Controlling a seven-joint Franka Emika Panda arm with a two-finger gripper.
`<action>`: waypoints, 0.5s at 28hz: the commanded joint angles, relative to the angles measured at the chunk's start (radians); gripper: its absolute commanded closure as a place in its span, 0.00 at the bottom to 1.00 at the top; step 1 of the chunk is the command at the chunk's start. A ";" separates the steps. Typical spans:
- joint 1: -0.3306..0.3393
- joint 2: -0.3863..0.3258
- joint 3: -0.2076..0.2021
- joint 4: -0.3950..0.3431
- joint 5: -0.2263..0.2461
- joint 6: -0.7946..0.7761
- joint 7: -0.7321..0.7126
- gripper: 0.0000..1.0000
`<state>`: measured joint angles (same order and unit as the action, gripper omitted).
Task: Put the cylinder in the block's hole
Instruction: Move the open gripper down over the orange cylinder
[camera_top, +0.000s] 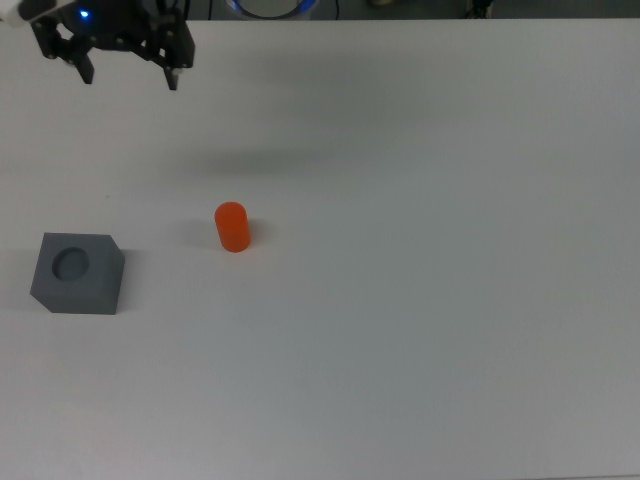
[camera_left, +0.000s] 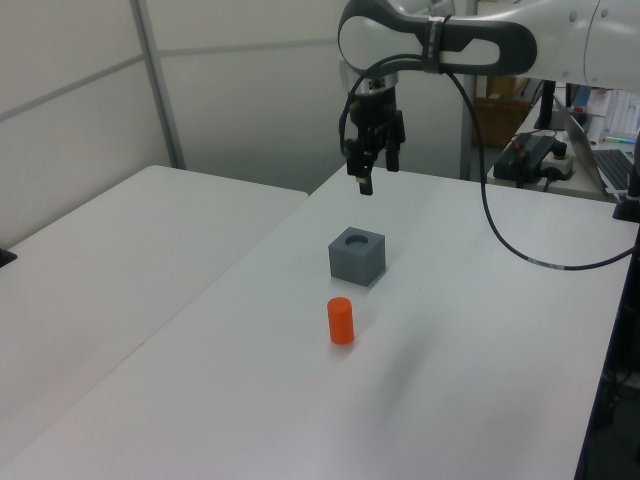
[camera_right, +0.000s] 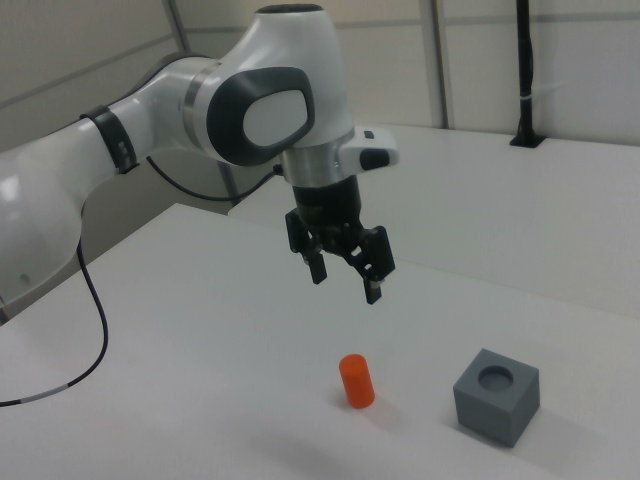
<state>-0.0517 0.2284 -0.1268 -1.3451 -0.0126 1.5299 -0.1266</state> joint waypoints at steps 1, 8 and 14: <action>0.044 -0.012 0.007 -0.064 0.013 0.101 0.047 0.00; 0.047 -0.098 0.064 -0.299 0.013 0.373 0.056 0.00; 0.046 -0.120 0.096 -0.429 0.007 0.535 0.045 0.00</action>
<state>-0.0066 0.1852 -0.0498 -1.6139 -0.0125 1.9412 -0.0856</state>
